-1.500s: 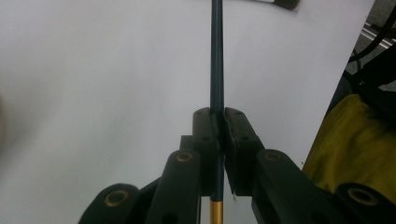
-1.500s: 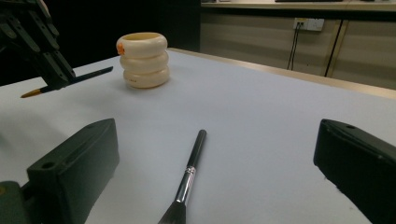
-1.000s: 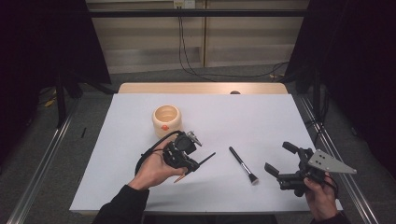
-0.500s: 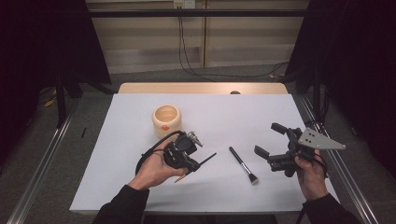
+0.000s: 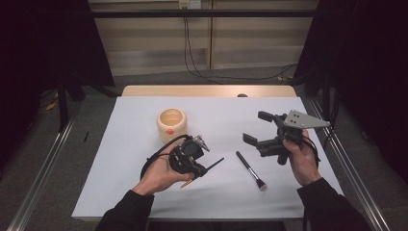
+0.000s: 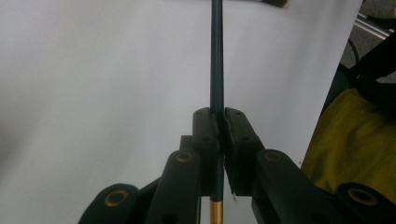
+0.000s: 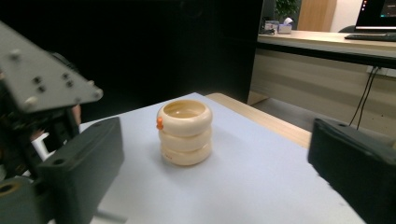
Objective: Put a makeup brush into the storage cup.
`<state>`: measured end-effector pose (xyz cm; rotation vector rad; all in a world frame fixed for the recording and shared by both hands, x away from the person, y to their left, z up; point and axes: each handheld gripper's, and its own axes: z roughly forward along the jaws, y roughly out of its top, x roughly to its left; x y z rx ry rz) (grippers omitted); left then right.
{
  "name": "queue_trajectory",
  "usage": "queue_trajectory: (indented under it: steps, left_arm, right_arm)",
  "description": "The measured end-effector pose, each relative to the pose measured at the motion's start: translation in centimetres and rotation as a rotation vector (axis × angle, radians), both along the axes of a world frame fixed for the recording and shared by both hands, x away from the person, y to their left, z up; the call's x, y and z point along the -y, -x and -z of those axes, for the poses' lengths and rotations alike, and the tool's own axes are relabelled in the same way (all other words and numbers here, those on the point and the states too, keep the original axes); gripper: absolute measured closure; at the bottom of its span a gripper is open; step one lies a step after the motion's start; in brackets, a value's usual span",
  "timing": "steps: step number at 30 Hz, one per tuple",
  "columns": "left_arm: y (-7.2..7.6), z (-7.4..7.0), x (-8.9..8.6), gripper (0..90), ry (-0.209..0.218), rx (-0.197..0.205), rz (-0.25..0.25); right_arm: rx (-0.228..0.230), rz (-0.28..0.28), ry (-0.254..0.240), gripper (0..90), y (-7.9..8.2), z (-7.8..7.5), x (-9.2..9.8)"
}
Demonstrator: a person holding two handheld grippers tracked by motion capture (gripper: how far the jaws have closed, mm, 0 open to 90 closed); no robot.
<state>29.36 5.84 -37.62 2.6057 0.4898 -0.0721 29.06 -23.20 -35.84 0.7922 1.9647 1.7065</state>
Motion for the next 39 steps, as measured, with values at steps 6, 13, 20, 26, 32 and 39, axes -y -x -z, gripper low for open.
queue_trajectory:
  steps: [6, 13, 20, 26, 32, 39]
  left_arm:
    - [0.1, 0.1, 0.1, 83.9, 0.008, -0.002, -0.009]
    - [0.3, 0.1, 0.2, 83.9, 0.010, 0.002, 0.000]
    - [0.3, 0.1, 0.2, 83.9, 0.004, 0.002, 0.011]
    - [0.3, 0.0, 0.3, 83.9, 0.006, 0.009, 0.011]
    - [0.3, 0.1, 0.4, 83.9, 0.002, 0.009, 0.015]
    - [0.5, 0.4, 0.8, 83.9, -0.009, 0.010, 0.016]
  right_arm:
    - [-0.026, -0.037, 0.013, 10.7, -1.3, 0.0, -1.0]
    - [-0.070, -0.112, 0.041, 7.0, -1.5, 0.6, -1.0]
    - [-0.088, -0.160, 0.046, 4.7, -1.4, 0.7, -0.7]
    - [-0.142, -0.161, 0.166, 6.3, -1.3, 0.9, -1.0]
    - [-0.169, -0.224, 0.227, 15.2, -1.0, 0.6, -1.2]
    - [-0.217, -0.258, 0.295, 24.2, -0.7, 0.7, -1.7]
